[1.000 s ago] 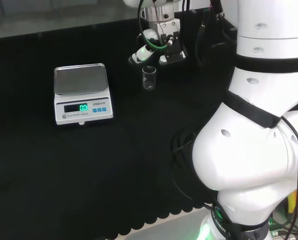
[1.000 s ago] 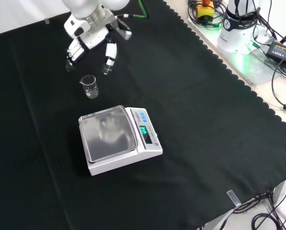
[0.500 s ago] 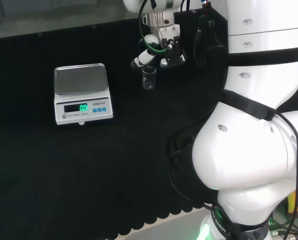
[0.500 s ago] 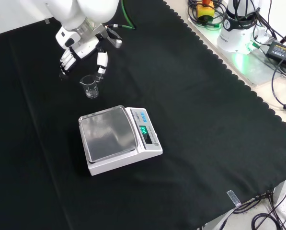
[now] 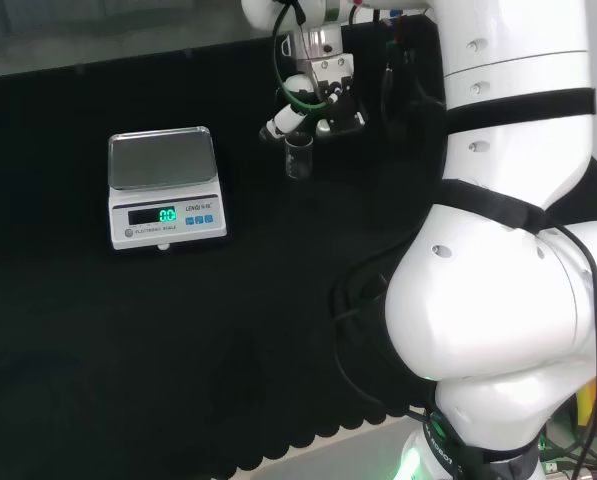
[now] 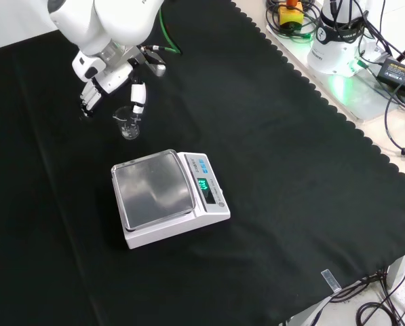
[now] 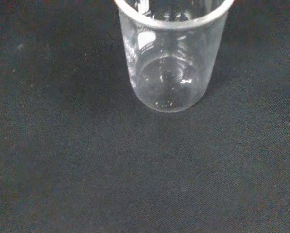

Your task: Pick up the beaker.

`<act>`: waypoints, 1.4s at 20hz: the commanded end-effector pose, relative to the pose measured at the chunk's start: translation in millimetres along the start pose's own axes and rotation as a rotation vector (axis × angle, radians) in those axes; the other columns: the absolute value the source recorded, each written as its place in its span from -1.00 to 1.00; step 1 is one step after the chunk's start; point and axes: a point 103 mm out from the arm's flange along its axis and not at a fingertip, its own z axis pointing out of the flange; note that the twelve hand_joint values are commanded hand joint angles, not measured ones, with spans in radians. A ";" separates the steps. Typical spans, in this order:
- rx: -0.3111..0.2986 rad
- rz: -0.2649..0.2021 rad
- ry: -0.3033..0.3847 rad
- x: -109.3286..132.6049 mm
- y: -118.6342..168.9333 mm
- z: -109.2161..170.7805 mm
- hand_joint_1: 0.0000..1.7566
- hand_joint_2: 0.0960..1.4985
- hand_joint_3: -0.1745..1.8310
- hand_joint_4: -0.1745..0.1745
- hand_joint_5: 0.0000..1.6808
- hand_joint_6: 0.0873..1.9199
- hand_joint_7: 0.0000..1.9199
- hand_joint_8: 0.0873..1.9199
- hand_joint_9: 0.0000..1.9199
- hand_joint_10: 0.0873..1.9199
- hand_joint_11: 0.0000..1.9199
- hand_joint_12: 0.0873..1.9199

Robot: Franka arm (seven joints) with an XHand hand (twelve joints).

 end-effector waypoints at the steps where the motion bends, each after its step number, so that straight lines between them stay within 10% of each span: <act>1: 0.035 0.007 0.008 9.8 -0.3 11.4 -0.48 0.02 -0.59 -0.50 -0.54 -1.00 -0.84 -0.29 -0.85 -0.09 -0.64 0.47; 28: 0.078 0.095 -0.010 1.5 -9.6 36.7 -0.11 0.07 -0.52 -0.48 -0.41 -1.00 -0.66 -0.33 -0.68 -0.16 -0.51 0.41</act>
